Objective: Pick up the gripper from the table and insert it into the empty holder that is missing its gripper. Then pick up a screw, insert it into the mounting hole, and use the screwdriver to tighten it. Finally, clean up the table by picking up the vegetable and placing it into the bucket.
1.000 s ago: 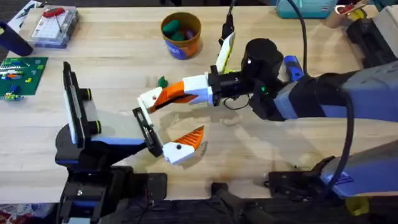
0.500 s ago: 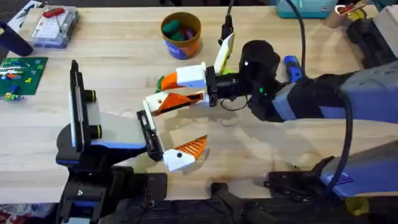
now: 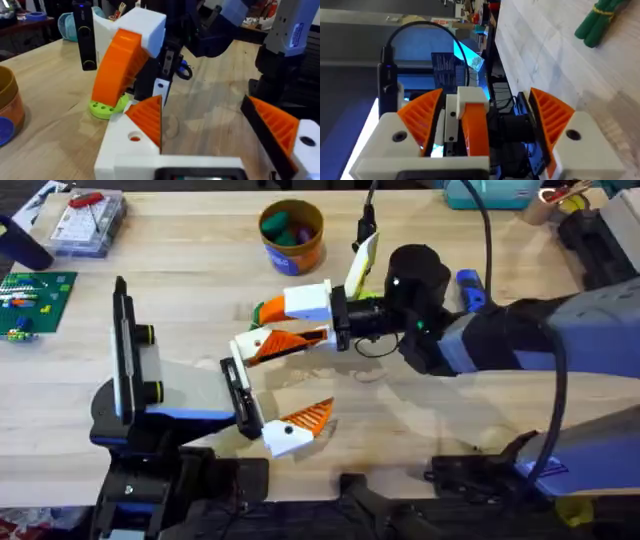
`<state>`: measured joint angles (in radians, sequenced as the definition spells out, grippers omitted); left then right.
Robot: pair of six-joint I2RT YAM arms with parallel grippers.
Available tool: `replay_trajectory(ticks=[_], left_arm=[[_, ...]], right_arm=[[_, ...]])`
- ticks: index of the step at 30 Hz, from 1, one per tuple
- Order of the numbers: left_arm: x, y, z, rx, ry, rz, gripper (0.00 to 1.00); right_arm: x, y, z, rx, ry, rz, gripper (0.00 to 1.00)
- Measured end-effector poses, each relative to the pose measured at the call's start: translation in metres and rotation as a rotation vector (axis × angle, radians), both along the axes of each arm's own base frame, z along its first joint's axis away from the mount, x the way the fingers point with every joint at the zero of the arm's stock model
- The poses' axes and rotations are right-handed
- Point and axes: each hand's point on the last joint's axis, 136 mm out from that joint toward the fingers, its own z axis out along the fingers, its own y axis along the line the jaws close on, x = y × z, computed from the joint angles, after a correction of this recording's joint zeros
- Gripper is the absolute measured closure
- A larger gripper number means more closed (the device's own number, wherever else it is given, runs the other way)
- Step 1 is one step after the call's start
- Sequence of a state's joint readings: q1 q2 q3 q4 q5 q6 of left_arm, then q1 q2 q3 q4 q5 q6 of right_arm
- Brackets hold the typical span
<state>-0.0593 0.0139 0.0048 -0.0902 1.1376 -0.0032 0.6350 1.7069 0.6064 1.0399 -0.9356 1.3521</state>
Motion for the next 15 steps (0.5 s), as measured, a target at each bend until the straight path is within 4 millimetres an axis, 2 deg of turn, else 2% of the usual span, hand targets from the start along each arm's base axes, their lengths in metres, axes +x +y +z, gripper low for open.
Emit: replay_trajectory(ticks=[10, 15], left_arm=[[0.000, 0.000, 0.000, 0.000, 0.000, 0.000, 0.013], [0.000, 0.000, 0.000, 0.000, 0.000, 0.000, 0.013]], right_arm=[[0.007, -0.004, -0.001, -0.003, -0.057, -0.016, 0.010], [0.012, -0.011, -0.013, -0.044, -0.039, -0.032, 0.010]])
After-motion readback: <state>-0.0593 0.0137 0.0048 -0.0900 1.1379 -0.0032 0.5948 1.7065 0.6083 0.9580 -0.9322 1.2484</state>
